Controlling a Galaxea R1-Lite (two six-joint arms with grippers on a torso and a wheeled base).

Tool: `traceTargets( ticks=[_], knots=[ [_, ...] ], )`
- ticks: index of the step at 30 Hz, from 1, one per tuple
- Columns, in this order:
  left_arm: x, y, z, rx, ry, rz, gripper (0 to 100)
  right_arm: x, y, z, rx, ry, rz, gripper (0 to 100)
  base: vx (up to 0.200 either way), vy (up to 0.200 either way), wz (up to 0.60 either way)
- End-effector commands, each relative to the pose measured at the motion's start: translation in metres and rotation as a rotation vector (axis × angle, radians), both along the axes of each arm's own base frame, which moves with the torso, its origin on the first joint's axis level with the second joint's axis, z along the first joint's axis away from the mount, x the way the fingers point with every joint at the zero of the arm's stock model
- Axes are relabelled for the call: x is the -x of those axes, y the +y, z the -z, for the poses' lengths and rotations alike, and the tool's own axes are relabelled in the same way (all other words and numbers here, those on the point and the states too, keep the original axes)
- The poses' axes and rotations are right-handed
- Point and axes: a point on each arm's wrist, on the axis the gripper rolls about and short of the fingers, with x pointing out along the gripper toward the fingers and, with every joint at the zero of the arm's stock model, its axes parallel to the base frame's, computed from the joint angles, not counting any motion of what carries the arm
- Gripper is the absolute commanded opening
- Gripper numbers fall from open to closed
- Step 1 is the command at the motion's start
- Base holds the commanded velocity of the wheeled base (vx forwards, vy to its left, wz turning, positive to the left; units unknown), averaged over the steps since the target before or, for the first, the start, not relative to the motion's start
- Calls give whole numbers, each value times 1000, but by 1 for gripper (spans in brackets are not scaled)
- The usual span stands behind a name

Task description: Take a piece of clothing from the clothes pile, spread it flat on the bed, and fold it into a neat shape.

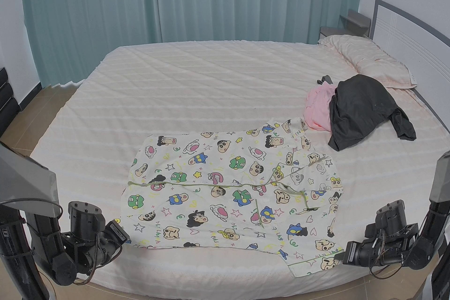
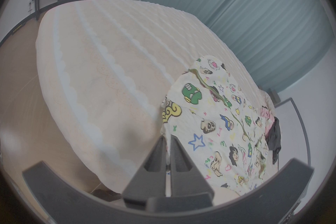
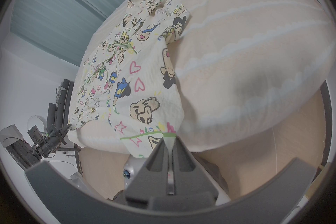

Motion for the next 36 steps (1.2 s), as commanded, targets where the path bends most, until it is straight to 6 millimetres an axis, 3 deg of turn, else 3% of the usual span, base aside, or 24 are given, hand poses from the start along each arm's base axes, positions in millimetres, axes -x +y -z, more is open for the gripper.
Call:
traceTargets(
  ticks=[1, 7, 19, 29, 36],
  knots=[
    [10, -6, -11, -16, -30, 51, 0, 14, -5, -20, -2, -37, 2, 0, 0, 0, 0],
    [17, -6, -8, -82, 43, 106, 0, 21, -8, -27, 6, -30, 10, 0, 0, 0, 0],
    [33, -11, -5, -188, 163, 232, 0, 30, -12, -21, 101, 46, 20, 0, 0, 0, 0],
    [47, -16, 1, -273, 263, 293, 0, 49, -10, -31, 118, 75, -37, 0, 0, 0, 0],
    [54, -17, -6, -280, 271, 315, 0, 53, -12, -30, 132, 107, -40, 0, 0, 0, 0]
  ],
)
